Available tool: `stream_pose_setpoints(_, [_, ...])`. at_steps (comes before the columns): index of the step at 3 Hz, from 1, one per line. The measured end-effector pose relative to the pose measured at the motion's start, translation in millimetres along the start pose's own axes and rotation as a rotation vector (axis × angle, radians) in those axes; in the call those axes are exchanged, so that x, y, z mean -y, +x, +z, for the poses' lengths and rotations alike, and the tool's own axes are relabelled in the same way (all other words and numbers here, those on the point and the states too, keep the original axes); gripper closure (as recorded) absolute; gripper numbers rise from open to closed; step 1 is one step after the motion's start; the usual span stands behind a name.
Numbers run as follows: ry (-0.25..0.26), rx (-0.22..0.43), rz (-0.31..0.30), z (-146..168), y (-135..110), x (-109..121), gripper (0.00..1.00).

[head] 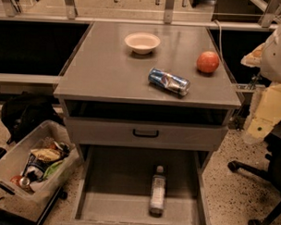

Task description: Pick blue plastic bottle from middle drawer and place on counter

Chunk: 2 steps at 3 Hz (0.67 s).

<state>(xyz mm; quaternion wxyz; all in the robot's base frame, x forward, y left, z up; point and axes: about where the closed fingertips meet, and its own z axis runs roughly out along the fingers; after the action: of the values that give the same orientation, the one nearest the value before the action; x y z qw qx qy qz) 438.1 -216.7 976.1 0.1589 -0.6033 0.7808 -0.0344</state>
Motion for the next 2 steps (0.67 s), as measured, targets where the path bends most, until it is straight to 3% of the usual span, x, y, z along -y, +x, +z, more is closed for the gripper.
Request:
stream_pose_setpoints(1, [0.0, 0.0, 0.0, 0, 0, 0, 0.0])
stream_pose_setpoints(2, [-0.027, 0.016, 0.029, 32, 17, -14, 0.0])
